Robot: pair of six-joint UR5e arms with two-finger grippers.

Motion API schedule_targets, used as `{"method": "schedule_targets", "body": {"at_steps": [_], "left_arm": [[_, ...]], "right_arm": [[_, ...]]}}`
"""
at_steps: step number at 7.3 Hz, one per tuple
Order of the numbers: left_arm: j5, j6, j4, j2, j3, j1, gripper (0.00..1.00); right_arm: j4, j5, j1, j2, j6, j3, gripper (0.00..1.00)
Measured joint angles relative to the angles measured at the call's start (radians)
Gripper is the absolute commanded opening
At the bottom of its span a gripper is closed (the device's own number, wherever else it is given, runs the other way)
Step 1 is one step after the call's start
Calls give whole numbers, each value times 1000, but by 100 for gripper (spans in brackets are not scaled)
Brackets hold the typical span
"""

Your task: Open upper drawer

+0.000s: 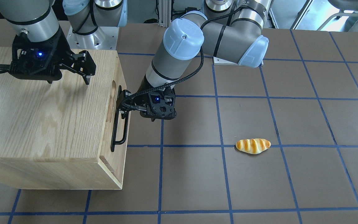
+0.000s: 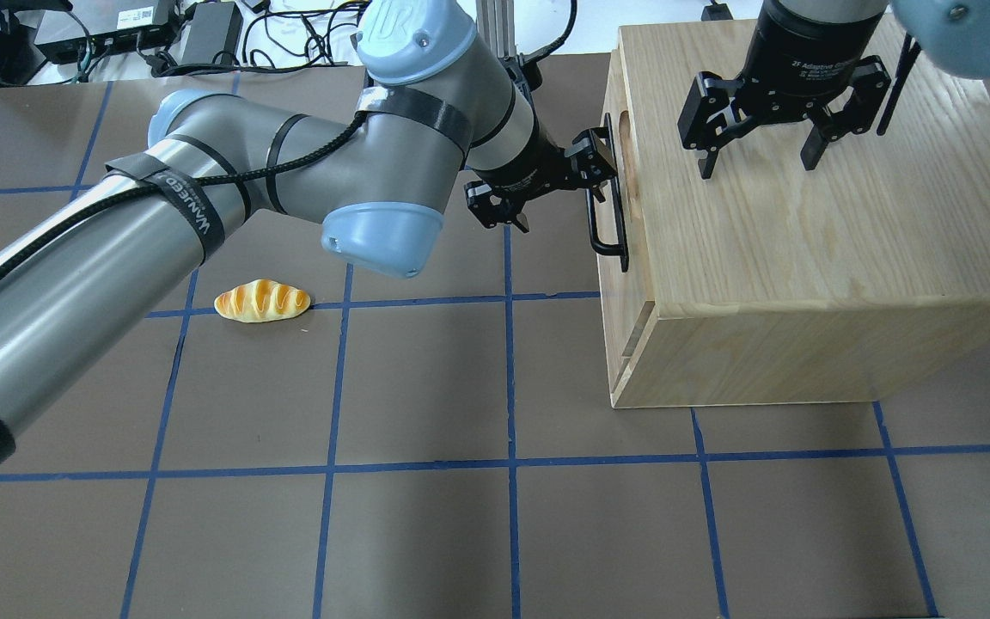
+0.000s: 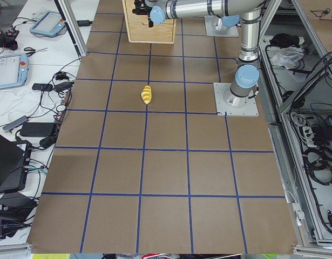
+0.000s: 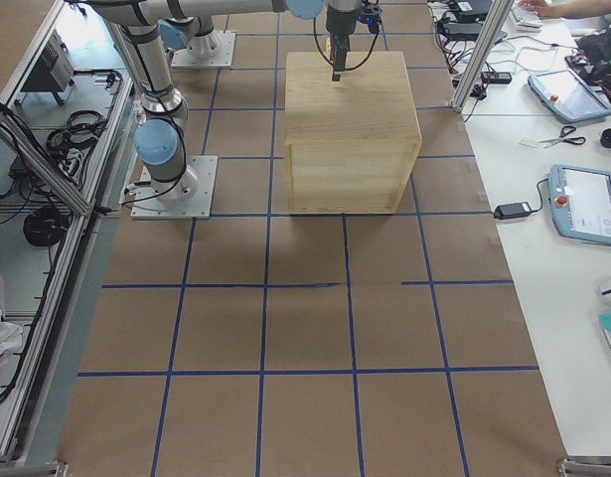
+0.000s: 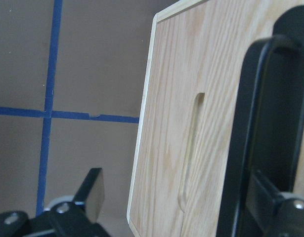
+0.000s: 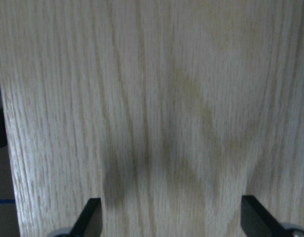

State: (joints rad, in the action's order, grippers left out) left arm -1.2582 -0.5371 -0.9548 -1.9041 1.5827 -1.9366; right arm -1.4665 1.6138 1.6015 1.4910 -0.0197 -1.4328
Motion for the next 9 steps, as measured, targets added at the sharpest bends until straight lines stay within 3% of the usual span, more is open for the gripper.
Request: {"method": "schedule_targets", "body": {"at_steps": [9], "left_arm": [[-28,193,-83,47,27,72,100]], "right_arm": [[0,0,0,0,0,0,100]]}}
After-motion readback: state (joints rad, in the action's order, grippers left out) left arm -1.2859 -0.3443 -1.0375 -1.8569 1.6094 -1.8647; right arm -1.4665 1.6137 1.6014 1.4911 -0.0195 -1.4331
